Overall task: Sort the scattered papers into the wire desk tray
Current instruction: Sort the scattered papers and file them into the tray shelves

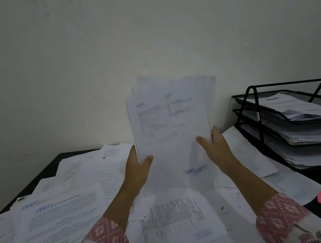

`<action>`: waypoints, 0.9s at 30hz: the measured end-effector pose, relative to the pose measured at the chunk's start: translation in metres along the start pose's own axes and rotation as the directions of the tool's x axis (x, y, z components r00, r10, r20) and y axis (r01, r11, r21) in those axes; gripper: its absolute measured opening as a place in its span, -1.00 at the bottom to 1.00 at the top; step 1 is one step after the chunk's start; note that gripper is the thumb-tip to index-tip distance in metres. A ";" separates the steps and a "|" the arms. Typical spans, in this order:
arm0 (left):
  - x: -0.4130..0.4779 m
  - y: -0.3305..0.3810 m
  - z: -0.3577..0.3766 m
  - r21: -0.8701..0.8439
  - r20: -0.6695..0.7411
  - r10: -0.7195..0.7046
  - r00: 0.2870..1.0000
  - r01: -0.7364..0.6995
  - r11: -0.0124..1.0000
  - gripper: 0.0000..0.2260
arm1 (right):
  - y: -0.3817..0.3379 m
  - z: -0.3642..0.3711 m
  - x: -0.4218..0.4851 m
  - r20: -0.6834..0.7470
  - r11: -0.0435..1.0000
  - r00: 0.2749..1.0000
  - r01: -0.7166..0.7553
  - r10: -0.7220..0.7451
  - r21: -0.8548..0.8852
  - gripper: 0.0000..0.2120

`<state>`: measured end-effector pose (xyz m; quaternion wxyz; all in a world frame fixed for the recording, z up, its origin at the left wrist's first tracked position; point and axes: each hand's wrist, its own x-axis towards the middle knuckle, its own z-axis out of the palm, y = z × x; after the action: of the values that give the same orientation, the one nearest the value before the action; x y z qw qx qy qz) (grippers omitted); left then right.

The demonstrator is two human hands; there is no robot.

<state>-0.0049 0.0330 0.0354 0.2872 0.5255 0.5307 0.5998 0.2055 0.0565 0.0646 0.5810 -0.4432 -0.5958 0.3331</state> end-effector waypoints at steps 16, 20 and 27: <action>0.001 0.030 0.017 -0.086 -0.115 0.135 0.984 -0.145 0.986 -0.82 | -0.020 0.000 -0.002 -0.120 0.992 0.991 0.073 -0.060 0.107 -0.73; -0.001 0.030 0.020 -0.097 -0.216 0.120 0.969 -0.144 0.985 -0.81 | -0.020 -0.005 -0.001 -0.147 0.993 0.987 0.076 -0.062 0.090 -0.83; -0.011 0.031 0.028 -0.005 -0.133 0.090 0.987 -0.091 0.996 -0.77 | -0.014 -0.010 -0.007 -0.137 0.997 0.990 0.039 -0.029 0.067 -0.84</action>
<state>0.0311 0.0235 0.0580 0.2268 0.5065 0.5207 0.6488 0.2129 0.0435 0.0752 0.6409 -0.4343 -0.5503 0.3127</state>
